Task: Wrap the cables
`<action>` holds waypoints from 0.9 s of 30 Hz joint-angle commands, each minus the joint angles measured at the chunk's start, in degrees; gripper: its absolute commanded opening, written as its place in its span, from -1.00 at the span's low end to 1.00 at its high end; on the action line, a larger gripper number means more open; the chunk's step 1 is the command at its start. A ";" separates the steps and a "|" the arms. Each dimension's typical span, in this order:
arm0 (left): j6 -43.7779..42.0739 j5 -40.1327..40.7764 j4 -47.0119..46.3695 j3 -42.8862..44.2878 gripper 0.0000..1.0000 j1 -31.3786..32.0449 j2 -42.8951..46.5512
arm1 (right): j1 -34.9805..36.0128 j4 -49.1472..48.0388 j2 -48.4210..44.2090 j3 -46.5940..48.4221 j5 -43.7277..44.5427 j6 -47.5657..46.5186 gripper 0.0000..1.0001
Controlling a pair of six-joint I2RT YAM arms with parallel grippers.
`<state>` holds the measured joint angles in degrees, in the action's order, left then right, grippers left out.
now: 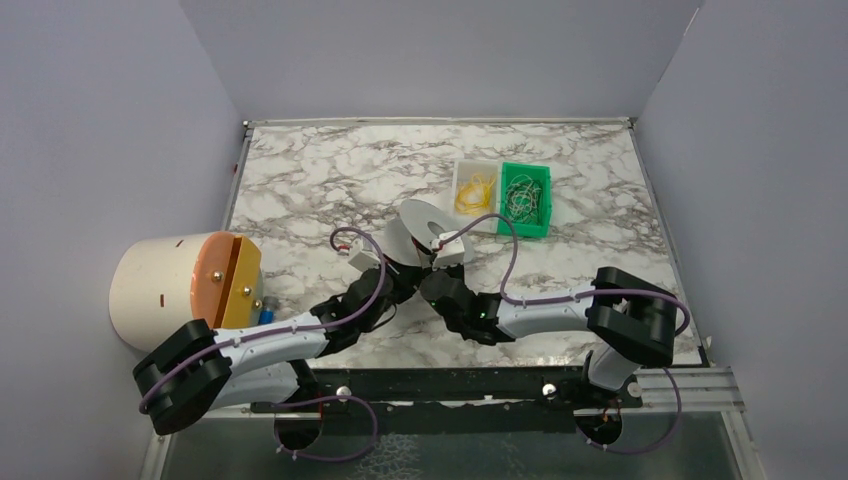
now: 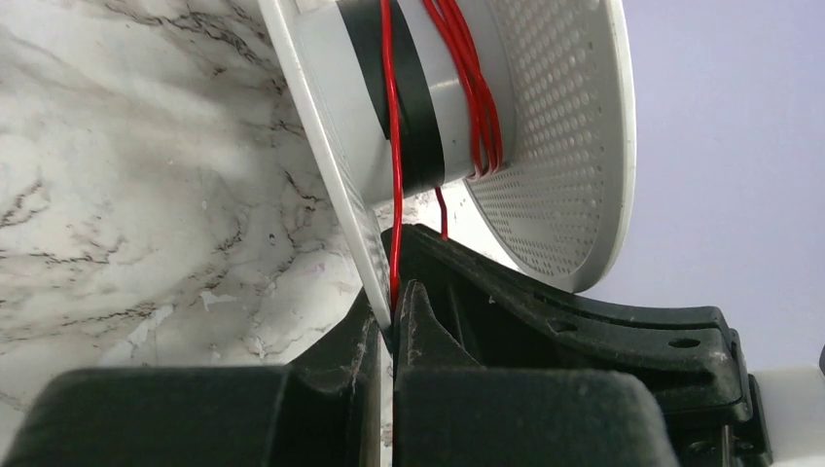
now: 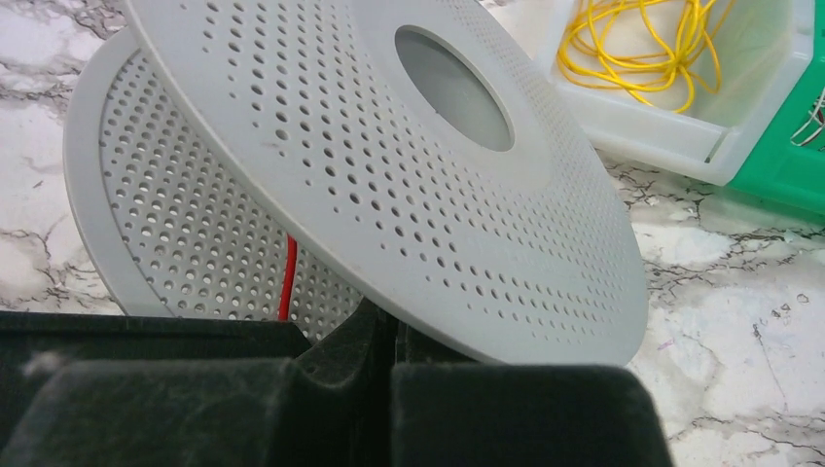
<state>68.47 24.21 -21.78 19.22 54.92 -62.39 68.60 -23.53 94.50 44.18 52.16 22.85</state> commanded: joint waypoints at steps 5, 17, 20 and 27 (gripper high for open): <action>-1.41 -19.90 -0.57 -4.68 -1.00 1.59 -3.97 | -1.68 -6.97 0.16 1.03 -2.31 3.73 -0.98; -2.59 -24.88 -7.16 -6.85 -1.00 -3.03 -11.50 | 1.44 -3.70 0.83 -1.34 -7.76 10.62 -0.98; -2.85 -25.55 -8.65 -7.30 -1.00 -3.97 -13.75 | 1.45 -2.50 1.18 -2.39 -6.93 12.01 -0.98; -2.68 -27.60 -10.10 -7.33 -1.00 -5.77 -18.74 | 1.45 -1.19 2.07 -4.09 -5.90 13.97 -0.98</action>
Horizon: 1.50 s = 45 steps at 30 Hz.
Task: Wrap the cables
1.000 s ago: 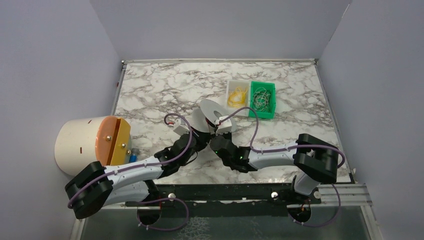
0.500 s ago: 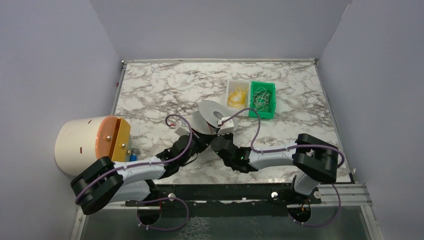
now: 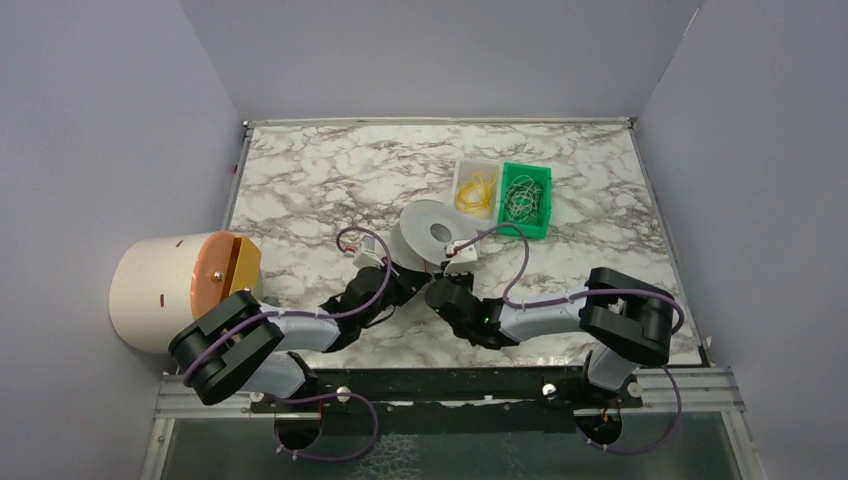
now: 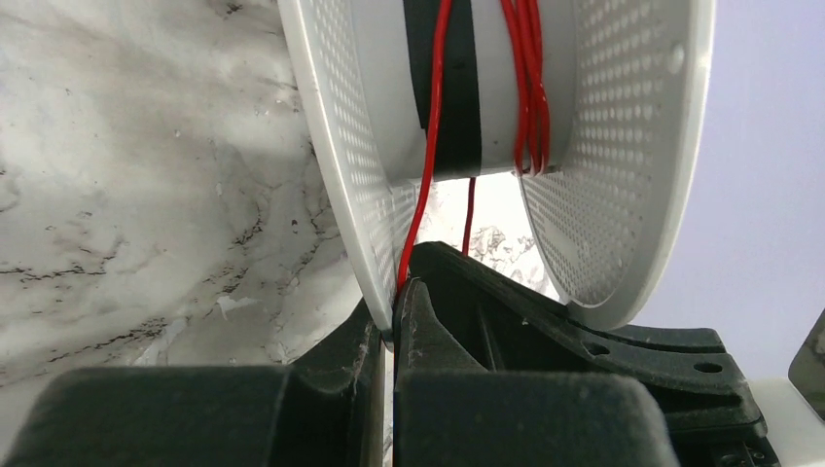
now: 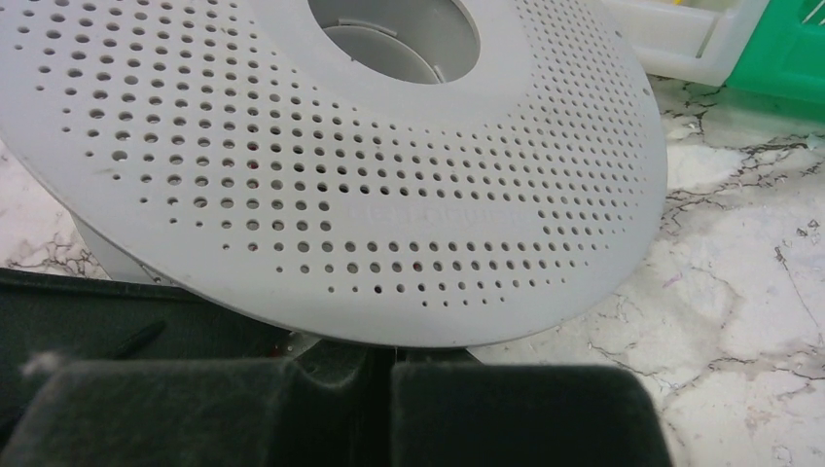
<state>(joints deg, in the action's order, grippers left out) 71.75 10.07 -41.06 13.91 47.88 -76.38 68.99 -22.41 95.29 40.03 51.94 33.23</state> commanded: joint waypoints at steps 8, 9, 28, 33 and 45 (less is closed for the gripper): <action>-4.60 -15.22 8.28 -1.53 -1.00 1.19 -8.15 | 1.06 -2.28 1.64 -0.17 -5.92 4.30 -0.93; -4.53 -15.16 8.32 -1.60 -0.98 1.17 -8.08 | 1.06 -2.36 1.60 -0.21 -6.09 4.30 -0.91; -4.23 -15.07 9.20 -2.21 -0.19 0.54 -4.73 | 1.15 0.00 -2.12 -2.42 -6.77 5.73 -0.55; -4.64 -14.00 11.70 -2.56 -0.03 0.38 -1.27 | 1.15 1.47 -4.07 -3.28 -7.49 6.01 -0.42; -7.22 -11.73 23.59 -1.75 0.09 0.30 8.33 | 1.31 8.73 -10.95 -6.10 -9.15 7.18 -0.23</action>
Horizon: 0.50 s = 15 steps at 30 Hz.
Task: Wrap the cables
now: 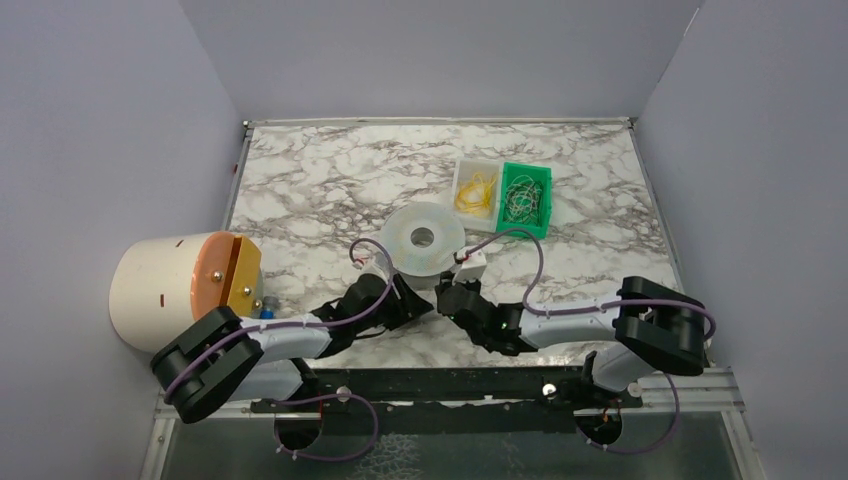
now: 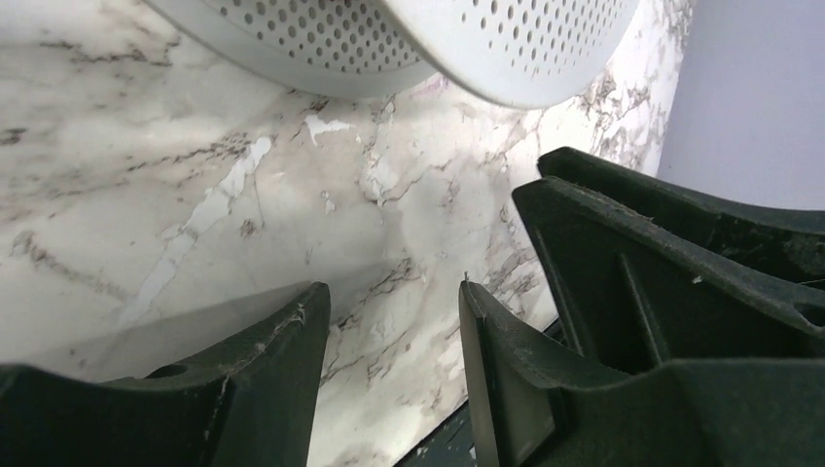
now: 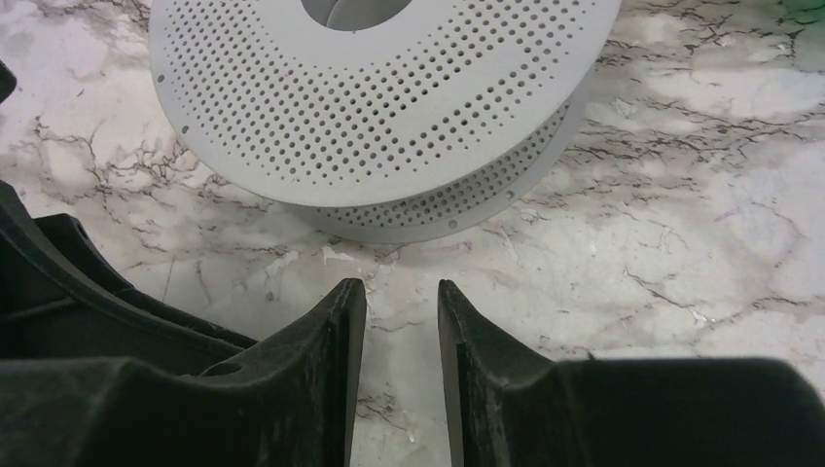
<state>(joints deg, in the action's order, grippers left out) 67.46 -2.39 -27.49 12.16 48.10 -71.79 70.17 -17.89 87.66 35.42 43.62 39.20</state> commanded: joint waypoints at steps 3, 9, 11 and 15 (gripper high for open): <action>-5.59 3.39 18.15 2.69 0.13 0.08 8.62 | 0.07 7.22 -5.85 -1.67 -0.80 0.59 -0.10; -11.16 9.09 34.13 8.89 0.26 -0.15 18.67 | -0.02 10.23 -11.86 -2.29 -0.59 -5.03 0.22; -13.26 10.85 38.28 11.58 0.32 -0.36 20.84 | -0.11 11.47 -13.78 -2.20 -0.55 -6.54 0.30; -17.83 14.14 44.87 17.55 0.50 -0.66 23.41 | -1.05 14.71 -17.25 -0.98 -1.31 -9.21 0.46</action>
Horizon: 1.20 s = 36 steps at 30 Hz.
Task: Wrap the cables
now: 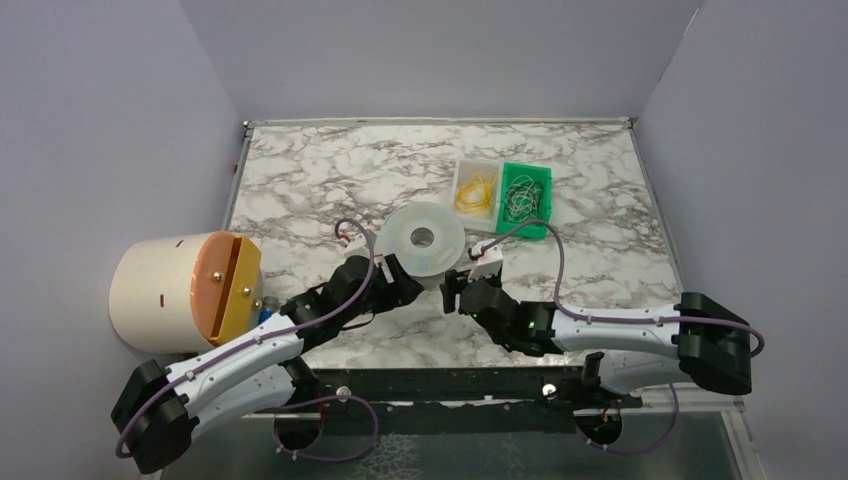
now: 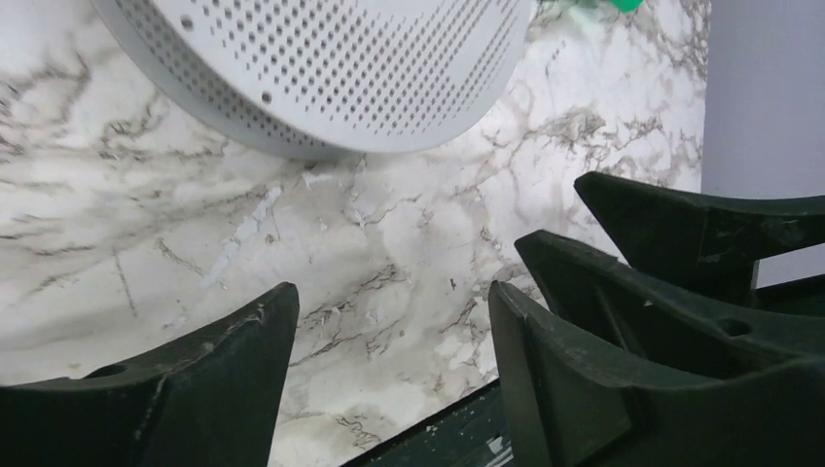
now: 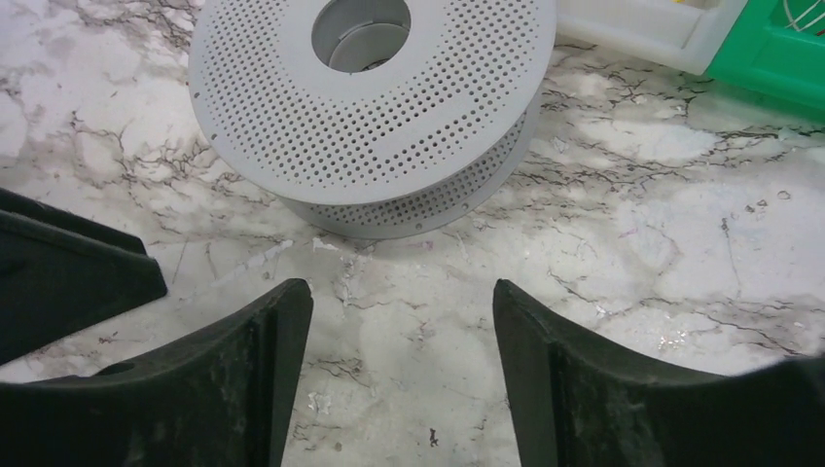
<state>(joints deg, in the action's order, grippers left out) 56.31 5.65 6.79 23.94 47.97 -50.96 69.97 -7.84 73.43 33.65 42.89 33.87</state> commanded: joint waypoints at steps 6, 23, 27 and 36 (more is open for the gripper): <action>-15.45 8.33 16.05 15.47 0.96 -1.61 0.68 | -5.31 8.81 -5.34 3.82 -5.49 -9.82 0.75; -34.49 -7.74 21.44 37.46 0.98 -21.73 -15.91 | -45.99 28.41 -8.79 16.90 -44.03 -8.69 0.99; -33.45 -10.20 20.67 35.23 0.98 -30.98 -16.23 | -48.35 29.38 -9.67 16.17 -41.62 -7.57 0.99; -35.63 -6.58 20.56 30.55 0.98 -33.73 -9.16 | -48.41 31.64 -13.67 13.53 -39.99 -6.68 0.99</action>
<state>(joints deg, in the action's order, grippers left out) 22.92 -0.71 27.66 55.33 14.22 -64.88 21.41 22.13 63.81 49.06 3.62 26.22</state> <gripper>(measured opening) 0.987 0.996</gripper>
